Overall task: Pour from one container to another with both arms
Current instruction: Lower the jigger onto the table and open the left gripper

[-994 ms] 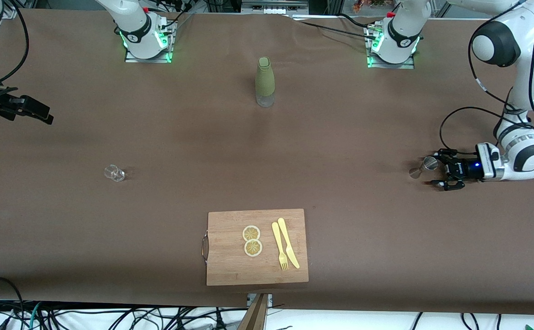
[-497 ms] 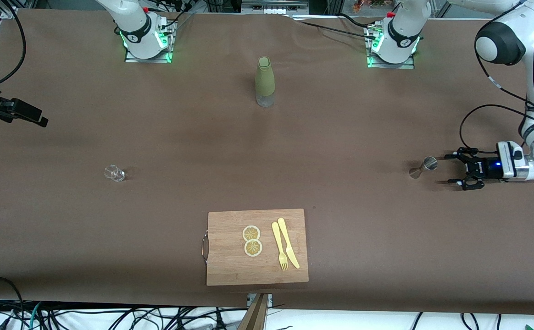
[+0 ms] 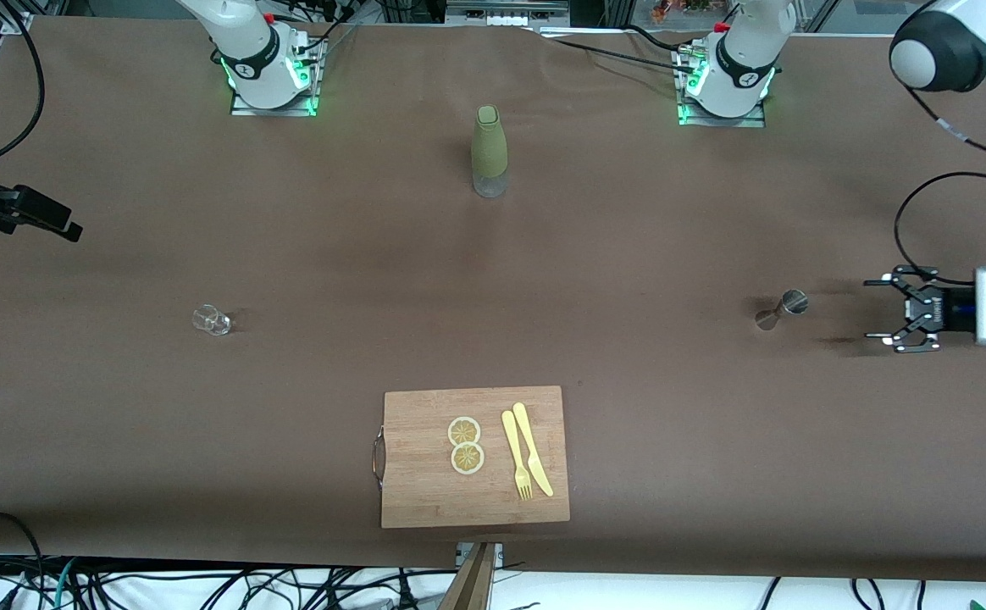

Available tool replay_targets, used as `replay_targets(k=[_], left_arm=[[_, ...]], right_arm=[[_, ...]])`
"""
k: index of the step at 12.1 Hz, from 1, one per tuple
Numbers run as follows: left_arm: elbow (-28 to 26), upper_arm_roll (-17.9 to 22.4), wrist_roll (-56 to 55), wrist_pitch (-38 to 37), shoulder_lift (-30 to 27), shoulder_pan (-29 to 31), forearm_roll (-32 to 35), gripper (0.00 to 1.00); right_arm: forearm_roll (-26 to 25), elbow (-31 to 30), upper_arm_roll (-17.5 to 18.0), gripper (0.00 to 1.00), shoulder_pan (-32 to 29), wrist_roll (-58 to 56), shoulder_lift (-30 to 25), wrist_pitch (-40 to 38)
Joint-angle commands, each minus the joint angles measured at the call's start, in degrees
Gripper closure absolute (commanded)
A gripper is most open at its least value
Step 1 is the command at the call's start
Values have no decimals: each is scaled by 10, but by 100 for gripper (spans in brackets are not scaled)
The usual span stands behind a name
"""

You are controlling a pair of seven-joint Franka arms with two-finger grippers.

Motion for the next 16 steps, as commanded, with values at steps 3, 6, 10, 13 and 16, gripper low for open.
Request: replay_targets(k=[3,6,10,13,16], left_arm=[[-5,2,-183,-1,-111,-37,71,0],[18,2,-274,-1,-155,-76,103,0],[35,1,-378,-1,-193,-126,140,0],[22,-5,-506,14,-260,-185,210,0],[24,-6,-594,13,-264,-223,215,0]], right_arm=[[-37,7,4,0,15,-4,-2,9],[-34,7,3,0,15,-3,-2,4],[-33,7,3,0,15,-9,-2,4],[-33,7,2,0,15,-10,-2,5],[-33,7,2,0,15,-10,-2,5]])
